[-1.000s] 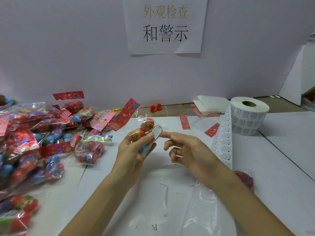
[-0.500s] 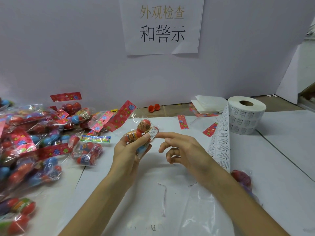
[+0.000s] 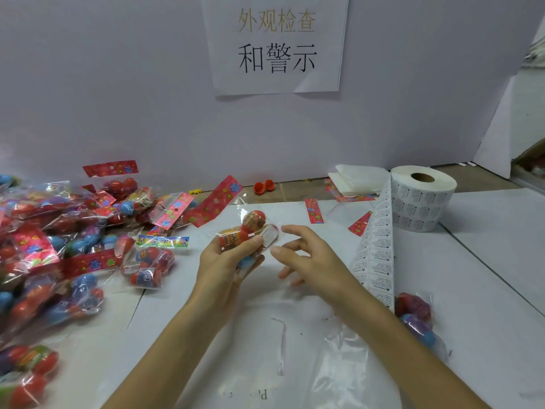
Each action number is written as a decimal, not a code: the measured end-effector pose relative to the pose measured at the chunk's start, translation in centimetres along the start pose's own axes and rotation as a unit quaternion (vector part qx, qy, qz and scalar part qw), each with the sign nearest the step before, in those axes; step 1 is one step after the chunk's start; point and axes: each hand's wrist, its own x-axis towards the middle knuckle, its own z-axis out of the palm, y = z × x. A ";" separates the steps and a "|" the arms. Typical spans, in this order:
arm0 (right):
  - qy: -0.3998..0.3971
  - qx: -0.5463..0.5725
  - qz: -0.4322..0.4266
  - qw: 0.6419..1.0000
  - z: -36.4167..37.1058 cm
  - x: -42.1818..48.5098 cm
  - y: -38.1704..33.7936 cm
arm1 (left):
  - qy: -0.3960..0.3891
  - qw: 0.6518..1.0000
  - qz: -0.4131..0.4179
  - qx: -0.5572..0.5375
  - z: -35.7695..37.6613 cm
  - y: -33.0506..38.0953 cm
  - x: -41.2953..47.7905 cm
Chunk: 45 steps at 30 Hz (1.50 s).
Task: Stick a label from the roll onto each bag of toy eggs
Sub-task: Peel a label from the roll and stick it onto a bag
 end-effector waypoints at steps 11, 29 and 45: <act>0.097 0.062 -0.072 0.991 -0.7 -0.1 -0.2 | -0.052 0.994 0.021 0.089 1.1 -0.2 -0.9; 0.049 0.102 -0.074 0.991 -2.0 0.0 -0.6 | -0.096 0.994 -0.027 0.051 0.5 0.0 -0.3; 0.058 0.089 -0.076 0.991 -1.7 0.2 -0.2 | -0.123 0.989 -0.020 0.075 0.7 -0.1 -0.6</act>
